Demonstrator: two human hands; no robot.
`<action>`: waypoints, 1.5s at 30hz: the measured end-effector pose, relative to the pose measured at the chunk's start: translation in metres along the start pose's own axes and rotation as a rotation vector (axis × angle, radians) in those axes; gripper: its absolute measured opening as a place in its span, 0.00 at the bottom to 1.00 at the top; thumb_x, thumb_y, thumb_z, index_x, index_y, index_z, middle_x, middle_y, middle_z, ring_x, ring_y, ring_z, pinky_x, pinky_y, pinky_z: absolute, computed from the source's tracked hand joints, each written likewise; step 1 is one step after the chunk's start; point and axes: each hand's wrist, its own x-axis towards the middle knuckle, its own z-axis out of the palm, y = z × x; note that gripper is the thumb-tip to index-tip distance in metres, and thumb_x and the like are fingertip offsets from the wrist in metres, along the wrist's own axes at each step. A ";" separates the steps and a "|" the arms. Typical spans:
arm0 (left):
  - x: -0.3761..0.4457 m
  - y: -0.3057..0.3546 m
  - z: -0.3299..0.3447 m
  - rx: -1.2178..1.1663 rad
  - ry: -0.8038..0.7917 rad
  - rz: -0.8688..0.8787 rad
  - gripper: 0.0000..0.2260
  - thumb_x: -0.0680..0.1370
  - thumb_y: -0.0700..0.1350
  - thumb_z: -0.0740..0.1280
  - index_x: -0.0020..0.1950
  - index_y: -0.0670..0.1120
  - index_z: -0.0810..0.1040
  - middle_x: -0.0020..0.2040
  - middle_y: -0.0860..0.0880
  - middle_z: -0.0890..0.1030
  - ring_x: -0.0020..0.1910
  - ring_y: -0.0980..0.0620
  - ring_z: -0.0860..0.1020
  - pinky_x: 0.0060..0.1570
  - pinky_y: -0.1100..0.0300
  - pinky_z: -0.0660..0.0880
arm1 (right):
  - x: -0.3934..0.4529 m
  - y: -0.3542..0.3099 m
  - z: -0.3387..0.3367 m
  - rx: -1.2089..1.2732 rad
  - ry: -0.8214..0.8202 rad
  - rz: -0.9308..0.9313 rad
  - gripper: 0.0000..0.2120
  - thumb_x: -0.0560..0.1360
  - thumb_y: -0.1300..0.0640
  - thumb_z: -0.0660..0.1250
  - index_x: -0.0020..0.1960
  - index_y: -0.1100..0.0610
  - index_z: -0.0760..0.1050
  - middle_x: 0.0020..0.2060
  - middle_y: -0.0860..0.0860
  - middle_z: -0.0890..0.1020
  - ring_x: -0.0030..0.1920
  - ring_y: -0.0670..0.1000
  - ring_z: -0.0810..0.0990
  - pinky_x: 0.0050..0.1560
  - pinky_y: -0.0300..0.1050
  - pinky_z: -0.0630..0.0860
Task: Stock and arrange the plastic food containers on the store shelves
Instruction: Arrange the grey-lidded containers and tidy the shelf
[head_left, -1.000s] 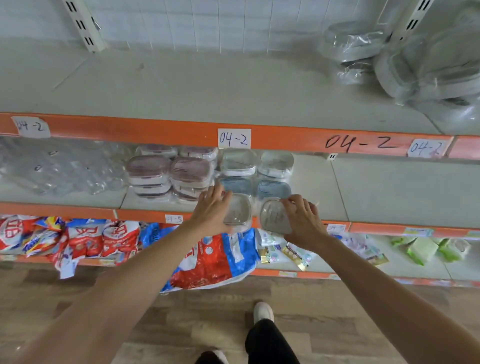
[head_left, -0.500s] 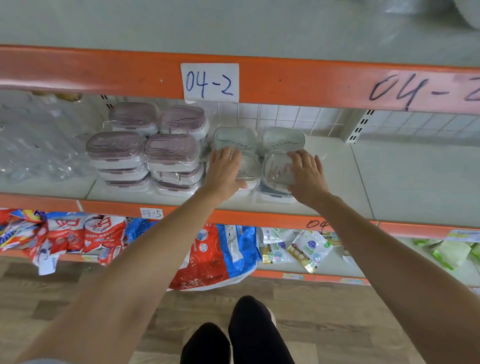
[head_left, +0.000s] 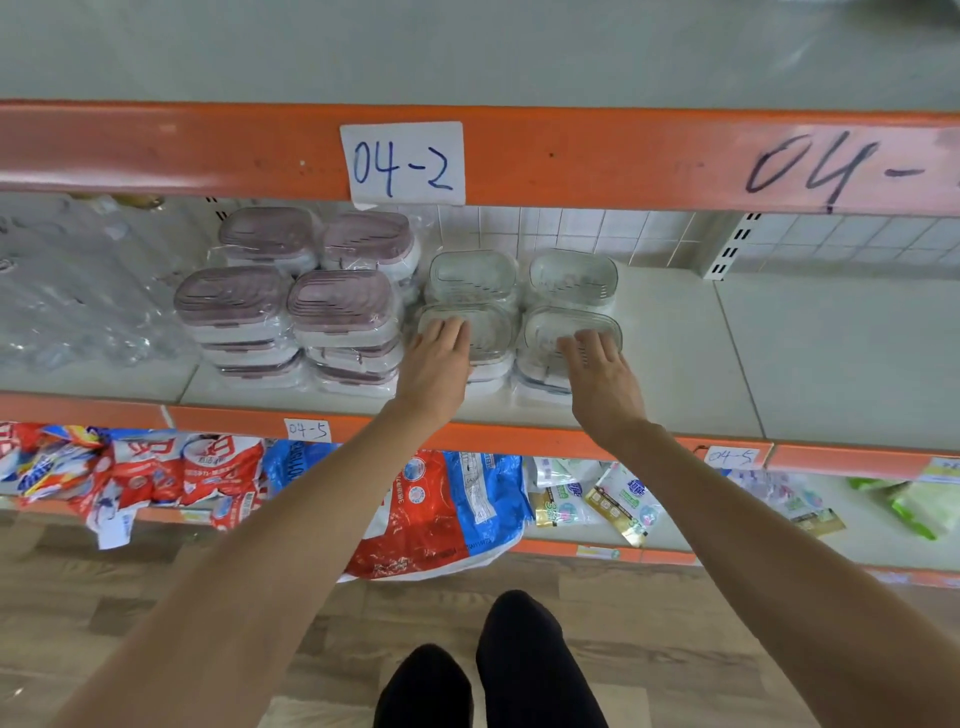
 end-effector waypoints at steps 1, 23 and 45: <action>-0.004 0.000 0.001 0.006 -0.017 0.008 0.29 0.79 0.43 0.62 0.76 0.39 0.52 0.72 0.45 0.60 0.72 0.46 0.58 0.71 0.54 0.55 | -0.003 -0.002 0.002 -0.005 -0.016 0.010 0.27 0.72 0.69 0.58 0.70 0.60 0.60 0.67 0.58 0.64 0.67 0.57 0.61 0.66 0.46 0.62; -0.078 -0.007 -0.163 -0.037 -0.185 0.350 0.09 0.76 0.37 0.58 0.53 0.41 0.76 0.50 0.46 0.76 0.42 0.51 0.71 0.36 0.58 0.65 | -0.060 -0.047 -0.136 -0.014 -0.260 -0.042 0.15 0.76 0.63 0.59 0.63 0.57 0.67 0.60 0.52 0.72 0.61 0.53 0.72 0.52 0.51 0.75; 0.005 0.136 -0.328 -0.268 0.178 0.381 0.07 0.75 0.45 0.61 0.50 0.46 0.77 0.50 0.50 0.78 0.50 0.47 0.76 0.44 0.58 0.69 | -0.104 0.085 -0.358 -0.107 0.152 0.042 0.16 0.74 0.63 0.61 0.62 0.59 0.72 0.57 0.53 0.73 0.61 0.54 0.71 0.49 0.49 0.71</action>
